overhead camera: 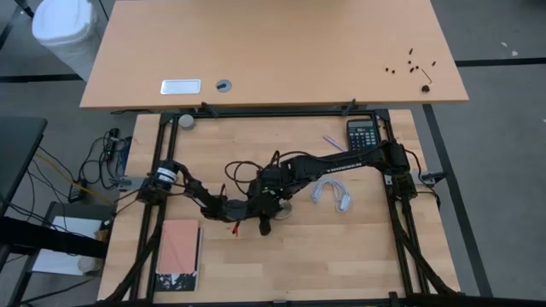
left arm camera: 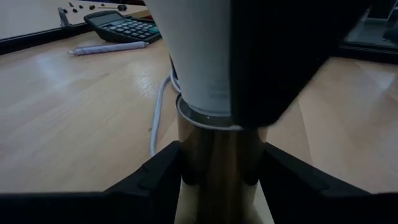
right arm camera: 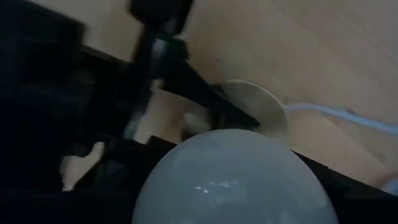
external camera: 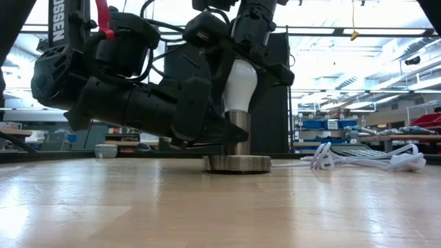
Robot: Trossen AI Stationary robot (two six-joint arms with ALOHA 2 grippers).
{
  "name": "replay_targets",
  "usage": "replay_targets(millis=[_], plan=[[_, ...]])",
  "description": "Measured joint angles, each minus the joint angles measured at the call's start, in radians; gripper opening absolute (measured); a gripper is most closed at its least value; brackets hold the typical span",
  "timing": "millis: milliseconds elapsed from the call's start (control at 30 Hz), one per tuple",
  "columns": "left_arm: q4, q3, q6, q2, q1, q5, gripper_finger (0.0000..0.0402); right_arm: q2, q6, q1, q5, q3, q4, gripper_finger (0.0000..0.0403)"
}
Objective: Screw lightbulb
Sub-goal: Insert the lightbulb on the lamp
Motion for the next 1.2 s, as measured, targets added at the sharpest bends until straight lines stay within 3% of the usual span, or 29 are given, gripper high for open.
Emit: replay_targets(millis=[167, 433, 1200], plan=[[0.004, -0.014, -0.017, -0.003, -0.002, 0.006, 0.0194, 0.003, -0.069, 0.010, -0.003, -0.001, 0.080, 0.0306], [0.014, -0.024, -0.013, -0.003, -0.002, 0.012, 0.0194, 0.003, -0.103, 0.007, -0.021, -0.001, 0.055, 0.0365], [0.023, -0.025, 0.011, 0.000, 0.000, 0.010, 0.0194, -0.092, -0.238, -0.024, -0.054, 0.011, 0.017, 0.0373]])
